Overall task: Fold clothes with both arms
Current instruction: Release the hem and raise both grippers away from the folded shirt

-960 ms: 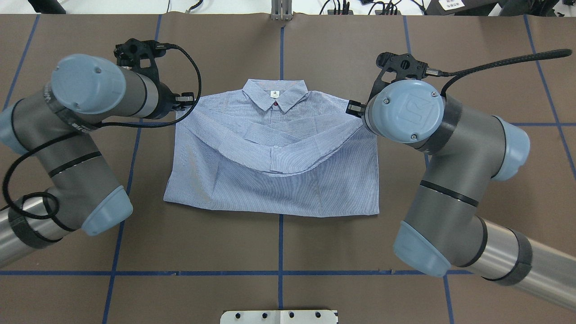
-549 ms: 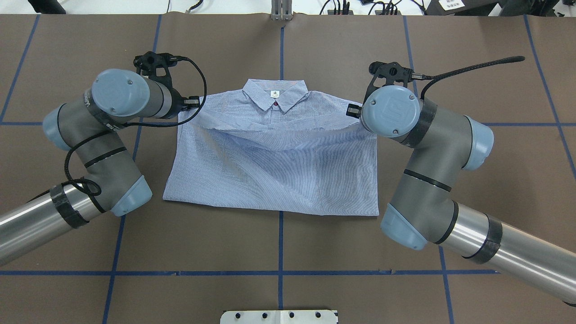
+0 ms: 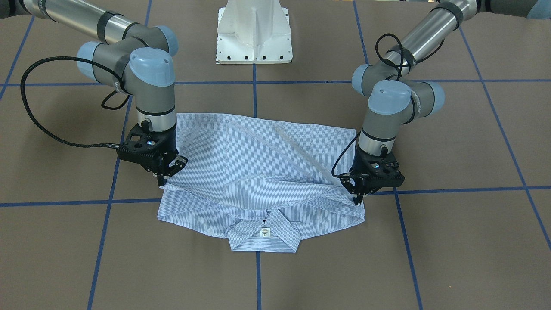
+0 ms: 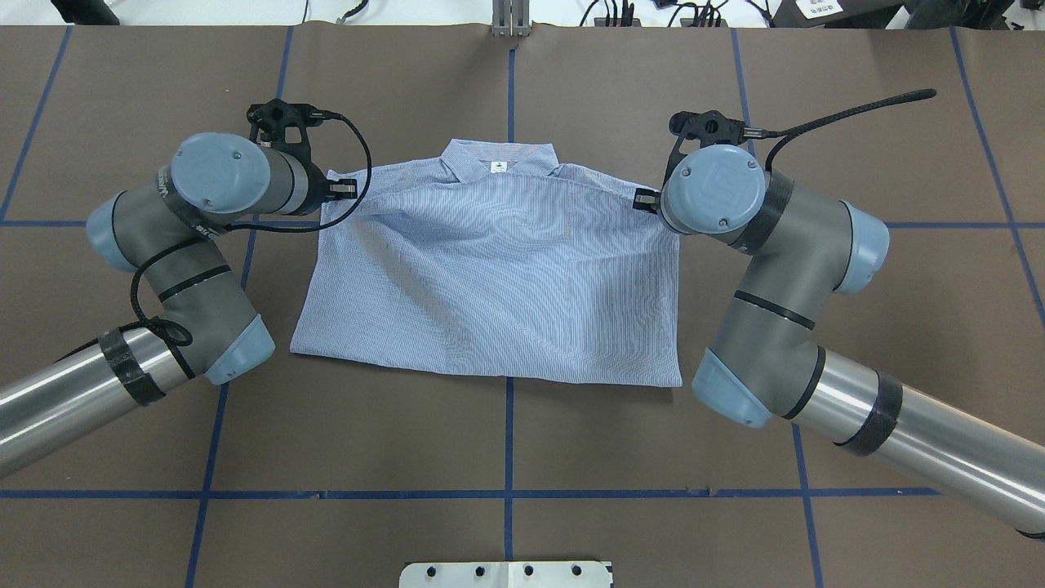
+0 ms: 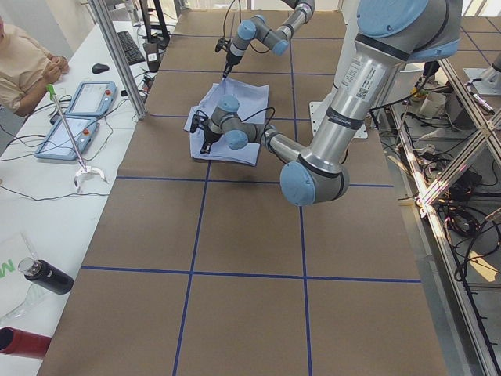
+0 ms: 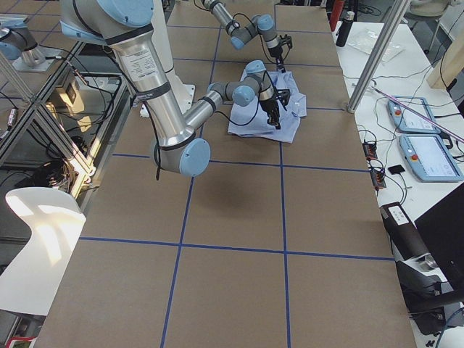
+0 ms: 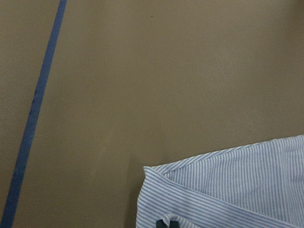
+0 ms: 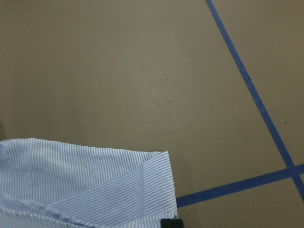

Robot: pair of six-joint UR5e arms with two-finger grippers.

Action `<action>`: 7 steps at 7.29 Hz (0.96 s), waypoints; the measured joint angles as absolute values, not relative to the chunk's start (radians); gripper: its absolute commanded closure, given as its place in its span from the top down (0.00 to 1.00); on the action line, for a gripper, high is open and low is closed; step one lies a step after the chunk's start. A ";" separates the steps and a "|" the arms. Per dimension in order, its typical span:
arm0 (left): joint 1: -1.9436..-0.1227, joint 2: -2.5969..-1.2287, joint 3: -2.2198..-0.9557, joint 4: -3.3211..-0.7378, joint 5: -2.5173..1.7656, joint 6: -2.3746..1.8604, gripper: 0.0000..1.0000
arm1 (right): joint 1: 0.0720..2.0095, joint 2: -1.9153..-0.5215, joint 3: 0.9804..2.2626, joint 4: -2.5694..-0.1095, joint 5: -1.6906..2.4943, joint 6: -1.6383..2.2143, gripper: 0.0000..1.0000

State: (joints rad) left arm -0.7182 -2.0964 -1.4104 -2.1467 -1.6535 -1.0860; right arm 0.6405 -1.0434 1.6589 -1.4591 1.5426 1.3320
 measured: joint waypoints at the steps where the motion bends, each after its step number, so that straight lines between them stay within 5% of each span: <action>1: -0.730 -2.096 -1.420 -2.148 -1.665 -1.028 1.00 | 0.653 -1.036 1.659 -1.452 1.565 1.310 1.00; 7: -0.810 -1.900 -1.784 -2.140 -1.885 -0.852 1.00 | 0.775 -1.055 1.751 -1.456 1.789 1.134 1.00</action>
